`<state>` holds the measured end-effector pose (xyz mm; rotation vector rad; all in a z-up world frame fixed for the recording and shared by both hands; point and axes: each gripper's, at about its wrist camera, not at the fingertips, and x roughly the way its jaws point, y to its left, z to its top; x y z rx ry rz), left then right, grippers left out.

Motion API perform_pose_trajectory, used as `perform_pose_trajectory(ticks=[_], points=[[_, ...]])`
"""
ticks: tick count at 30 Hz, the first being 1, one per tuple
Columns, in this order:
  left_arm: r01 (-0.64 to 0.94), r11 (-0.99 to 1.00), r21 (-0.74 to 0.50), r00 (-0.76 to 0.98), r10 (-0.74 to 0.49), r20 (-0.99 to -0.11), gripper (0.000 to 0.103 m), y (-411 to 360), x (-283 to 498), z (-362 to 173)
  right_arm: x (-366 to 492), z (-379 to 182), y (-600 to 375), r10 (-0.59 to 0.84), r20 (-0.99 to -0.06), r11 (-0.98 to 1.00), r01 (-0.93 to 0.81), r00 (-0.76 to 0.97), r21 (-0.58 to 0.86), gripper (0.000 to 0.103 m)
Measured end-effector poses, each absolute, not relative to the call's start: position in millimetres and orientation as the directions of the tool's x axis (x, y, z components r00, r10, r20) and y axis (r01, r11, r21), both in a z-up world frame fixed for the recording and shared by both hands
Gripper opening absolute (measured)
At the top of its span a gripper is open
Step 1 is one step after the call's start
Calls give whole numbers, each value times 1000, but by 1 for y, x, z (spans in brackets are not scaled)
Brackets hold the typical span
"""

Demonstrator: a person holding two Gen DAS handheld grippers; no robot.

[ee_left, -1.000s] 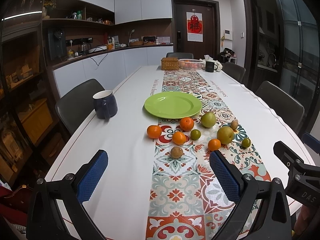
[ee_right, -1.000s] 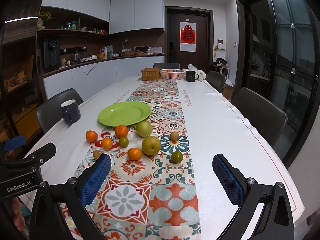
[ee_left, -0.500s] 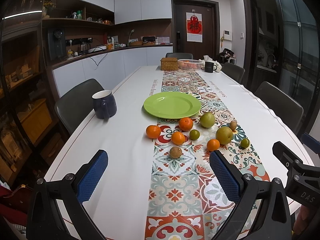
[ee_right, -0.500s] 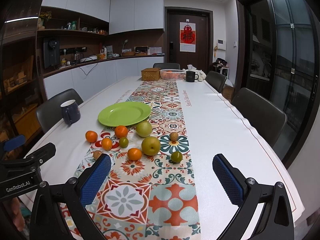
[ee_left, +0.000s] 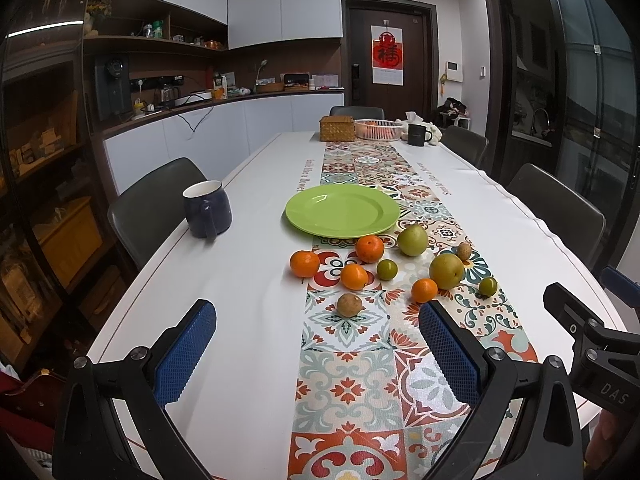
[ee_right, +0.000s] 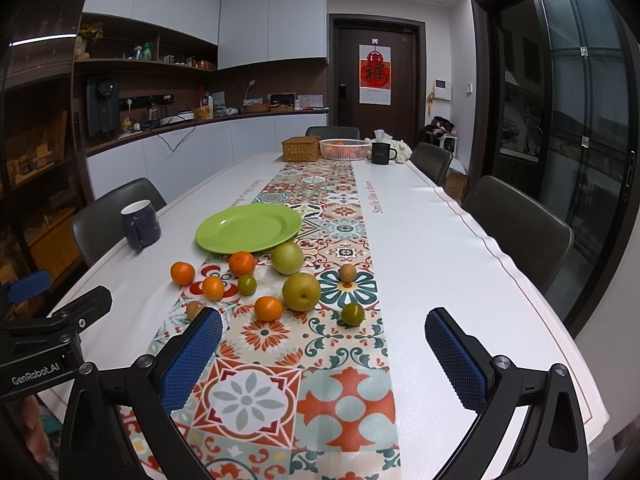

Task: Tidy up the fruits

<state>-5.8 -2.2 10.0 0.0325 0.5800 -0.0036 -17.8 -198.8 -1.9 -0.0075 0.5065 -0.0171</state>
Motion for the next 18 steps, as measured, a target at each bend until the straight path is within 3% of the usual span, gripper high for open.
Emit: perform_pose_trajectory(ticks=[18], points=[[21, 999, 31, 829, 0, -560, 103, -11, -3, 7, -14, -9, -201, -19, -496, 1000, 16, 868, -10, 103]])
